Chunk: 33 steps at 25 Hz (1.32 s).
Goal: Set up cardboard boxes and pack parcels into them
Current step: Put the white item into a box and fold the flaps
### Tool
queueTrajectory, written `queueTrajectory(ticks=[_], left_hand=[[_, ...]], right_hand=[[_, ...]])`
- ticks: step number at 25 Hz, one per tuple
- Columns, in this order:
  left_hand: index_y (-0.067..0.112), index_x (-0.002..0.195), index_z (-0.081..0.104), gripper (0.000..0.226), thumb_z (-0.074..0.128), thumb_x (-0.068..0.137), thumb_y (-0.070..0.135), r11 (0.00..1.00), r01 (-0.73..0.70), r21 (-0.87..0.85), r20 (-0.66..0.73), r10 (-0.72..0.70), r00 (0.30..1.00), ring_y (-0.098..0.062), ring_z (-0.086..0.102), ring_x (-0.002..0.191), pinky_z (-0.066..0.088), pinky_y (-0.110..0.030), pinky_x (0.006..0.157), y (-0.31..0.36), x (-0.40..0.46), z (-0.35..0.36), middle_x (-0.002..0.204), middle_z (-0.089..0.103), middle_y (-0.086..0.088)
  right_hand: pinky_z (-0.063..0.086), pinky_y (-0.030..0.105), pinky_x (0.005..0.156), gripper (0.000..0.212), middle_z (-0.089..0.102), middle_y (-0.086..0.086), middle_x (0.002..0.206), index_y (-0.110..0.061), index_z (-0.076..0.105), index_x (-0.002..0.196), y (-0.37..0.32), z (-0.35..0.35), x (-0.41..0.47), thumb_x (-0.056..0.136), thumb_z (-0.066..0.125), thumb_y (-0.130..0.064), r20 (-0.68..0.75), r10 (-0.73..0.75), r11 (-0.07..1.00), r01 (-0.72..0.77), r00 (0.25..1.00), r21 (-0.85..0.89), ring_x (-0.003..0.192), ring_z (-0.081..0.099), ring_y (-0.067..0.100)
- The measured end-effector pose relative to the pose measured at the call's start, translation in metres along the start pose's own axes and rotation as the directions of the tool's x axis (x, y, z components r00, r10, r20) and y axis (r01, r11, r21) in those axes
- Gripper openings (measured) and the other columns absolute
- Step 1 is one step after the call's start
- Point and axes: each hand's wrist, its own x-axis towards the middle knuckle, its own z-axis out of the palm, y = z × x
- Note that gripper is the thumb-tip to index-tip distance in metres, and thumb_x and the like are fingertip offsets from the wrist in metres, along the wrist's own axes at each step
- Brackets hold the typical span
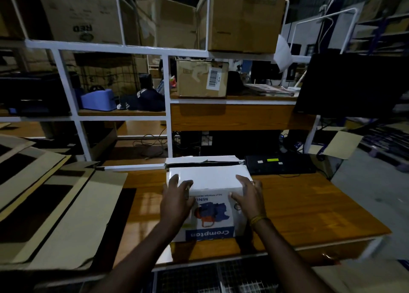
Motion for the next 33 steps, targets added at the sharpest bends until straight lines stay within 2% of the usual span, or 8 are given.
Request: queueTrajectory(ticks=[4, 10, 14, 18, 20, 26, 30, 33], left_hand=[[0.036, 0.129, 0.063, 0.058, 0.084, 0.076, 0.032, 0.981, 0.123, -0.147, -0.051, -0.132, 0.990, -0.040, 0.034, 0.140, 0.043, -0.052, 0.106, 0.005, -0.005, 0.011, 0.160, 0.025, -0.009], [0.030, 0.125, 0.068, 0.049, 0.083, 0.078, 0.031, 0.972, 0.086, -0.220, -0.138, -0.118, 0.983, -0.031, 0.034, 0.141, 0.036, -0.046, 0.110, 0.005, -0.024, 0.011, 0.157, 0.034, -0.007], [0.030, 0.120, 0.072, 0.037, 0.079, 0.083, 0.030, 0.975, 0.014, -0.223, -0.202, -0.060, 0.978, -0.025, 0.042, 0.132, 0.033, -0.034, 0.100, 0.000, -0.044, 0.003, 0.148, 0.047, 0.000], [0.032, 0.120, 0.071, 0.036, 0.078, 0.084, 0.031, 0.965, -0.068, -0.254, -0.264, -0.002, 0.964, -0.020, 0.039, 0.131, 0.046, -0.043, 0.100, 0.009, -0.046, -0.030, 0.146, 0.047, 0.003], [0.033, 0.120, 0.071, 0.036, 0.078, 0.085, 0.028, 0.947, -0.129, -0.293, -0.308, 0.034, 0.951, -0.020, 0.038, 0.133, 0.048, -0.045, 0.100, 0.012, -0.043, -0.055, 0.147, 0.045, 0.003], [0.030, 0.118, 0.072, 0.036, 0.078, 0.085, 0.019, 0.878, -0.334, -0.343, -0.475, 0.144, 0.868, -0.025, 0.041, 0.135, 0.046, -0.043, 0.103, 0.004, -0.040, -0.146, 0.146, 0.046, 0.002], [0.026, 0.118, 0.072, 0.036, 0.079, 0.085, 0.015, 0.822, -0.446, -0.354, -0.555, 0.199, 0.807, -0.022, 0.040, 0.137, 0.046, -0.043, 0.105, -0.024, -0.047, -0.207, 0.146, 0.045, 0.004], [0.019, 0.119, 0.073, 0.036, 0.079, 0.084, 0.013, 0.789, -0.520, -0.328, -0.611, 0.242, 0.754, -0.025, 0.042, 0.136, 0.044, -0.040, 0.107, -0.043, -0.060, -0.246, 0.145, 0.047, -0.003]], right_hand=[[0.050, 0.037, 0.101, 0.065, 0.032, 0.015, 0.144, -0.023, 0.056, 0.136, -0.003, 0.010, -0.016, 0.078, 0.083, -0.015, -0.054, 0.006, 0.998, -0.003, 0.999, 0.059, 0.129, 0.043, 0.034], [0.051, 0.038, 0.101, 0.064, 0.034, 0.015, 0.143, -0.019, 0.054, 0.139, -0.008, 0.011, -0.043, 0.081, 0.080, -0.013, -0.146, 0.024, 0.995, -0.009, 0.989, 0.104, 0.130, 0.041, 0.031], [0.052, 0.039, 0.099, 0.061, 0.037, 0.016, 0.144, -0.018, 0.056, 0.139, -0.017, 0.008, -0.065, 0.083, 0.079, -0.018, -0.209, -0.005, 0.998, 0.017, 0.978, 0.057, 0.130, 0.044, 0.031], [0.053, 0.030, 0.091, 0.058, 0.033, 0.015, 0.150, -0.023, 0.057, 0.137, -0.047, -0.007, -0.079, 0.083, 0.079, -0.018, -0.302, -0.037, 0.997, 0.057, 0.952, 0.057, 0.133, 0.043, 0.030], [0.052, 0.030, 0.092, 0.057, 0.031, 0.015, 0.152, -0.022, 0.060, 0.135, -0.071, -0.018, -0.085, 0.082, 0.080, -0.016, -0.371, -0.058, 0.990, 0.101, 0.927, 0.098, 0.136, 0.041, 0.032], [0.045, 0.028, 0.095, 0.055, 0.030, 0.013, 0.155, -0.023, 0.064, 0.132, -0.161, -0.028, -0.113, 0.080, 0.081, -0.015, -0.532, -0.104, 0.963, 0.220, 0.841, 0.159, 0.139, 0.037, 0.031], [0.045, 0.032, 0.100, 0.056, 0.031, 0.012, 0.155, -0.025, 0.064, 0.131, -0.223, -0.017, -0.148, 0.079, 0.081, -0.013, -0.636, -0.131, 0.948, 0.285, 0.760, 0.145, 0.141, 0.037, 0.030], [0.043, 0.035, 0.103, 0.057, 0.032, 0.014, 0.155, -0.030, 0.062, 0.129, -0.263, -0.008, -0.178, 0.079, 0.081, -0.009, -0.702, -0.162, 0.925, 0.354, 0.694, 0.137, 0.142, 0.037, 0.032]])
